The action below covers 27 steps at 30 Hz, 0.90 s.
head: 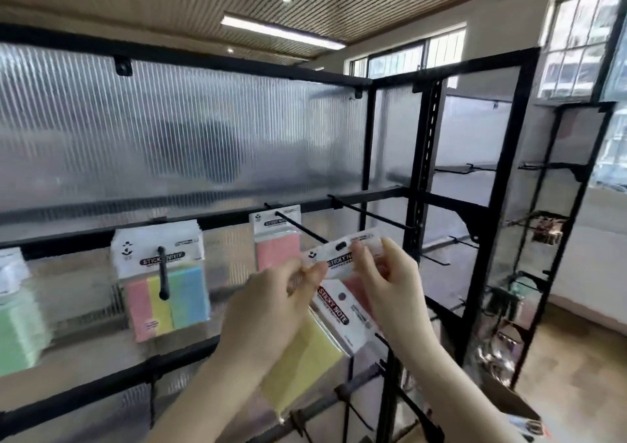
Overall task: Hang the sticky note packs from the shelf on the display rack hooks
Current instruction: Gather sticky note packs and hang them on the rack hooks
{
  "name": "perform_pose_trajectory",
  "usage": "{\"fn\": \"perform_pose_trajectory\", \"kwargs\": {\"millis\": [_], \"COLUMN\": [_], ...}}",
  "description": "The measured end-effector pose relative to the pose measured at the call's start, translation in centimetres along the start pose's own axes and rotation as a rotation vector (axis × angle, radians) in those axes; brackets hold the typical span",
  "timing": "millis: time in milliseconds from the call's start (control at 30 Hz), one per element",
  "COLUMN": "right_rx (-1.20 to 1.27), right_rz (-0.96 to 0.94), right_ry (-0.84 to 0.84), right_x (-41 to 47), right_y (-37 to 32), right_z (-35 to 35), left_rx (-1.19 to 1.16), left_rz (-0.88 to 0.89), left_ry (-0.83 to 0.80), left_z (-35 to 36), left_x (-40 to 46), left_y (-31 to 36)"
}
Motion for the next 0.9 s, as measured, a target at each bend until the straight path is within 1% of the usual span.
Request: {"fn": "perform_pose_trajectory", "kwargs": {"millis": [100, 200, 300, 367, 467, 533, 667, 900], "right_rx": [0.051, 0.042, 0.016, 0.028, 0.057, 0.025, -0.008, -0.11], "right_rz": [-0.023, -0.047, -0.048, -0.035, 0.012, 0.022, 0.078, 0.126], "right_ry": [-0.077, -0.165, -0.195, -0.25, -0.319, -0.303, -0.22, -0.238], "right_x": [0.9, 1.9, 2.7, 3.4, 4.7, 5.7, 7.7, 9.5], "right_y": [0.9, 1.7, 2.4, 3.3, 5.0, 5.9, 7.8, 10.0], "right_z": [0.7, 1.7, 2.6, 3.4, 5.0, 5.6, 6.2, 7.4], "left_rx": [-0.081, -0.053, -0.046, -0.001, 0.166, 0.254, 0.285, 0.39], "left_rz": [-0.031, -0.074, -0.127, -0.2, -0.313, -0.357, -0.425, -0.473], "left_ry": [0.066, 0.14, 0.172, 0.222, 0.323, 0.371, 0.481, 0.448], "left_z": [0.1, -0.1, -0.4, -0.6, -1.5, -1.7, -2.1, -1.3], "left_x": [0.4, 0.5, 0.5, 0.6, 0.6, 0.9, 1.2, 1.8], "left_y": [-0.5, -1.3, -2.4, -3.6, -5.7, -6.7, -8.3, -9.1]}}
Point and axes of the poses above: each hand's wrist, its own x-axis towards the middle knuckle, its own z-axis out of the palm, y = z × x, the point moved 10 cm from there along x, towards the middle knuckle, and after that the axes turned 1 degree about z, right-handed, at the moved point
